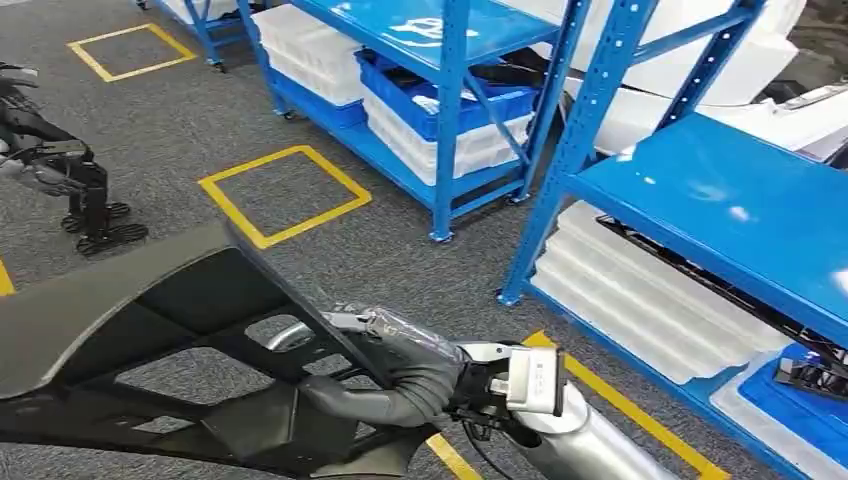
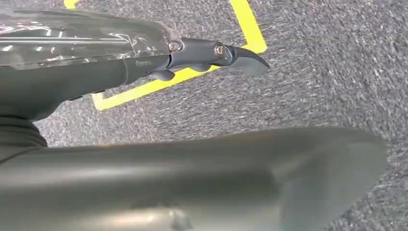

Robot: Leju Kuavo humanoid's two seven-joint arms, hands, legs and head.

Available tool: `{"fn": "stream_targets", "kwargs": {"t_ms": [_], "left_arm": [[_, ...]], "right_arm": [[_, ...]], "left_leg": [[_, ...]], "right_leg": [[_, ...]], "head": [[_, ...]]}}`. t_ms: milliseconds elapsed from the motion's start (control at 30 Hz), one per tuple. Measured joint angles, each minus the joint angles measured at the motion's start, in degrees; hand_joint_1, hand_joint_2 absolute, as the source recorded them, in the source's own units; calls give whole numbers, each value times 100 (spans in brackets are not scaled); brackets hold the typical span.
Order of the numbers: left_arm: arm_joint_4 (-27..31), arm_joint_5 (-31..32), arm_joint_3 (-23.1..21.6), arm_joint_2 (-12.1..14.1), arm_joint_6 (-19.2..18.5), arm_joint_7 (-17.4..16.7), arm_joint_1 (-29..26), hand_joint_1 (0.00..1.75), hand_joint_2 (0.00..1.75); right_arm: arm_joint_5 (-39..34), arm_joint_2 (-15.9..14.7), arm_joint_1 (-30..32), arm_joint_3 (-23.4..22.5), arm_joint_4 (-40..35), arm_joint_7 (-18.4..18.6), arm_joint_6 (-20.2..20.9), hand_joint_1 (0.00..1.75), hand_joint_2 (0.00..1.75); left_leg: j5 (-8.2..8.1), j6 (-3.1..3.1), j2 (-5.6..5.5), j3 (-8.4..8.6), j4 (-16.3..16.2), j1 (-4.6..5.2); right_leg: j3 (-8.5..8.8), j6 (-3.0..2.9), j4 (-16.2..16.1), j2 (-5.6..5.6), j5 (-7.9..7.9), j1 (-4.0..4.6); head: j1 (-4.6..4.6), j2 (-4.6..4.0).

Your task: Take the parts from the cabinet and place them on the table.

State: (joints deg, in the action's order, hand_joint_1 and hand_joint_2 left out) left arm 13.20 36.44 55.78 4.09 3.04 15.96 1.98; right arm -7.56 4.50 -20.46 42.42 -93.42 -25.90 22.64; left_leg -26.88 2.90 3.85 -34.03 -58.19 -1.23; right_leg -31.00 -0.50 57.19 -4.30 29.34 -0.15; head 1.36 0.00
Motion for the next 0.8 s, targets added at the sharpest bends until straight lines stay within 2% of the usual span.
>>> {"fn": "stream_targets", "kwargs": {"t_ms": [33, 133, 167, 200, 233, 300, 333, 367, 400, 433, 467, 500, 533, 567, 600, 633, 667, 700, 733, 767, 800], "left_arm": [[2, -2, 4, 0, -2, 4, 8, 0, 175], [2, 4, 9, -7, -13, 2, -37, 0, 175], [2, 4, 9, -7, -20, 15, -46, 0, 175], [2, 9, 11, -7, -41, 28, -46, 0, 175], [2, 15, 11, -7, -65, 42, -29, 0, 175], [2, 26, 13, -11, -81, 46, -10, 0, 175], [2, 43, 15, -17, -76, 41, -16, 0, 175], [2, 50, 20, -20, -63, 20, -24, 0, 175], [2, 70, 33, -20, -57, 11, -31, 0, 175], [2, 109, 37, -20, -57, 13, -32, 0, 175], [2, 120, 39, -20, -63, 26, -29, 0, 175], [2, 131, 44, -39, -68, 37, -24, 0, 175], [4, 144, 55, -59, -79, 46, -15, 0, 175], [18, 168, 77, -50, -83, 50, -10, 0, 175], [22, 182, 96, -50, -85, 63, -21, 0, 175], [22, 201, 114, -55, -107, 68, -34, 0, 175], [22, 221, 129, -57, -116, 74, -52, 0, 175], [33, 216, 140, -50, -114, 79, -61, 0, 175], [35, 216, 144, -52, -114, 96, -68, 0, 175], [39, 216, 146, -50, -114, 105, -43, 0, 175], [44, 216, 149, -46, -114, 114, -16, 0, 175]], "right_arm": [[7, -2, -10, 5, 0, 2, 0, 175, 175], [13, -2, -10, 37, 2, 0, 2, 175, 175], [13, -4, -13, 42, 4, 0, 2, 175, 175], [13, -4, -10, 48, 4, -2, 2, 175, 175], [9, -19, -8, 53, 15, -4, 11, 175, 175], [7, -50, 16, 64, 55, -2, 15, 175, 175], [0, -63, 31, 68, 74, -4, 20, 175, 175], [-6, -70, 41, 70, 94, -2, 26, 175, 175], [-18, -74, 46, 72, 103, -4, 26, 175, 175], [-37, -74, 45, 74, 103, -7, 28, 175, 175], [-55, -74, 44, 74, 101, -18, 33, 175, 175], [-68, -74, 44, 72, 101, -28, 37, 175, 175], [-74, -79, 46, 74, 107, -39, 50, 175, 175], [-83, -83, 42, 72, 109, -42, 55, 175, 175], [-85, -83, 44, 74, 116, -44, 61, 175, 175], [-85, -83, 40, 72, 125, -46, 66, 175, 175], [-87, -83, 32, 72, 127, -46, 68, 175, 175], [-85, -79, 25, 74, 131, -46, 68, 175, 175], [-89, -72, 23, 74, 129, -48, 68, 175, 175], [-92, -74, 24, 72, 129, -55, 68, 175, 175], [-92, -77, 37, 72, 133, -52, 68, 175, 175]], "left_leg": [[51, -118, -102, -32, 20, -3], [51, -231, -244, -58, 9, 39], [75, -282, -282, -48, 35, 12], [78, -310, -314, -51, 36, 13], [83, -348, -363, -56, 35, 15], [90, -374, -488, -65, 34, 43], [94, -382, -554, -68, 33, 61], [95, -383, -609, -68, 33, 73], [98, -388, -693, -66, 30, 87], [99, -389, -768, -60, 27, 97], [99, -388, -843, -47, 27, 106], [100, -387, -901, -49, 27, 97], [115, -363, -948, -90, 17, 113], [125, -344, -1022, -131, 7, 63], [147, -311, -1066, -152, 10, 38], [161, -289, -1122, -164, 17, 24], [177, -238, -1207, -177, 34, 37], [125, -233, -1111, -186, 7, 13], [-46, -206, -800, -293, -220, 50], [-260, -177, -630, -476, -608, 41], [-465, -150, -530, -702, -1073, 24]], "right_leg": [[-7, 32, 33, -49, 18, 24], [35, 106, -6, -169, 13, -4], [31, 167, 19, -30, 85, -38], [-8, 166, 143, 173, 199, -52], [-178, 156, 538, 318, 445, -50], [-639, 143, 1520, 393, 861, -41], [-817, 123, 1858, 402, 931, -34], [-863, 107, 1910, 408, 881, -26], [-761, 70, 1640, 421, 651, -7], [-573, 31, 1201, 455, 390, 11], [-327, -24, 653, 556, 90, 26], [-156, -85, 229, 837, -103, 31], [-129, -130, 166, 1047, -69, 7], [-116, -97, 74, 980, -76, 32], [-122, -94, 78, 928, -76, 47], [-121, -95, 78, 882, -76, 65], [-100, -120, 19, 816, -100, 39], [-63, -146, -38, 715, -135, -13], [-49, -152, -55, 643, -137, 3], [-48, -157, -54, 565, -134, 4], [-47, -155, -53, 468, -129, 10]], "head": [[11, 0], [6, 0], [6, 0], [6, 0], [13, 0], [11, 0], [11, 0], [11, 0], [11, 0], [11, 0], [11, 0], [11, 0], [-11, 0], [4, 0], [0, 0], [6, 0], [4, 0], [6, 0], [-16, 0], [-22, 0], [-20, 0]]}}
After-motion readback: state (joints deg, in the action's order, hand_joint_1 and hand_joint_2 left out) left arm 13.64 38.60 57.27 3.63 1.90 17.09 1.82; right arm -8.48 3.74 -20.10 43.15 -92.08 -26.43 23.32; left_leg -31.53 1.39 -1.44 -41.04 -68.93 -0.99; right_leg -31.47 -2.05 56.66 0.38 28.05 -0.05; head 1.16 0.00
